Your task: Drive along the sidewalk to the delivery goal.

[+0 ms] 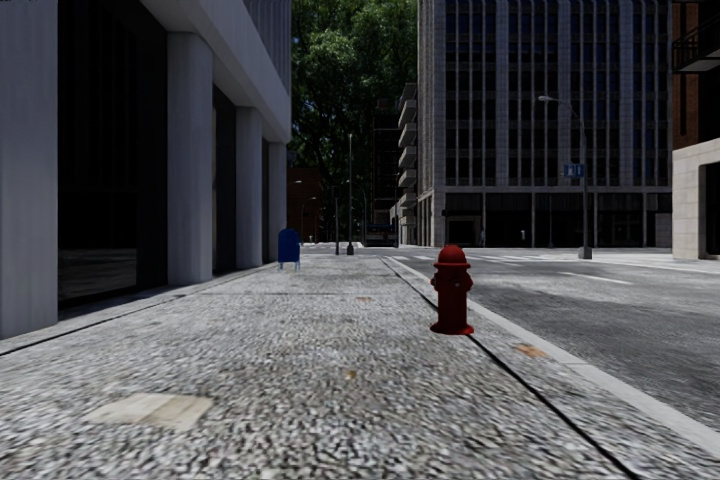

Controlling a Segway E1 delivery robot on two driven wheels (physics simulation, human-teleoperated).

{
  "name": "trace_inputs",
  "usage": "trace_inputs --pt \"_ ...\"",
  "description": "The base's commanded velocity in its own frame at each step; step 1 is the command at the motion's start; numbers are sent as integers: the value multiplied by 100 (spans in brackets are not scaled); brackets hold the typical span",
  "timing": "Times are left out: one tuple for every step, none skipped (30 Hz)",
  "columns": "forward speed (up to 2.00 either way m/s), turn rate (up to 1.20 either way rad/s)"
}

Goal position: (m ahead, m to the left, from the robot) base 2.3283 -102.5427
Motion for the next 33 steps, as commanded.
trace_inputs --pt "200 0" --pt "200 0" --pt "200 0" --pt "200 0" --pt "200 0" --pt "200 0" --pt "200 0" --pt "200 0" --pt "200 0" --pt "200 0" --pt "200 0" --pt "200 0" --pt "200 0" --pt "200 0" --pt "200 0" --pt "200 0" --pt "200 0" --pt "200 0" --pt "200 0" --pt "200 0" --pt "200 0" --pt "200 0" --pt "200 0" --pt "200 0" --pt "200 0" --pt "200 0" --pt "200 0" --pt "200 0" --pt "200 0" --pt "200 0" --pt "200 0" --pt "200 0" --pt "200 0"
